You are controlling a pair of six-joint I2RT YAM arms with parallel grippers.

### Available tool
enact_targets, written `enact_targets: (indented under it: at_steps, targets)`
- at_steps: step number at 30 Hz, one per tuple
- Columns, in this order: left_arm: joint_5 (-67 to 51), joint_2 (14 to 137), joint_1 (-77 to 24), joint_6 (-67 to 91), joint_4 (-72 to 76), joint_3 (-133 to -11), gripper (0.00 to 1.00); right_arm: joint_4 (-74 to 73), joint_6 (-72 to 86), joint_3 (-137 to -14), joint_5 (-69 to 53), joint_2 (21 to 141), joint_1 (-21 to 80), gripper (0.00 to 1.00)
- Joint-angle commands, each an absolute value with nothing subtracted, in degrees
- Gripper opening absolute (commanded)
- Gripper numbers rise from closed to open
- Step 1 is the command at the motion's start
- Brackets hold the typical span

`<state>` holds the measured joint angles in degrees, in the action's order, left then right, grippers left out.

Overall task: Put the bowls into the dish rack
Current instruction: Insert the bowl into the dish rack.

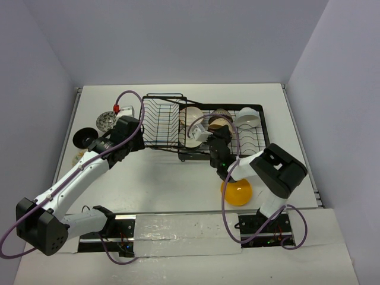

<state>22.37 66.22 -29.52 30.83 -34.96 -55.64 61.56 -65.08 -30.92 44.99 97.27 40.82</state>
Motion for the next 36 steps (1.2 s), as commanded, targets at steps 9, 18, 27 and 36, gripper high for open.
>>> enact_targets:
  at_steps: [9, 18, 27, 36]
  targets:
    - [23.6, 66.2, -29.8, 30.1, -33.9, -55.3, 0.53, 63.2, -62.3, -26.0, 40.0, 93.3, 39.2, 0.0]
    - [24.1, 65.6, -29.8, 30.0, -33.9, -55.3, 0.53, 52.2, -55.5, -25.4, 38.9, 88.8, 39.5, 0.0]
    - [24.0, 65.1, -29.8, 30.0, -33.8, -55.2, 0.54, 41.8, -48.1, -27.5, 39.4, 87.6, 41.3, 0.04]
    - [23.8, 65.0, -29.8, 29.9, -33.9, -55.2, 0.55, 39.2, -44.7, -27.8, 41.7, 86.7, 42.9, 0.1]
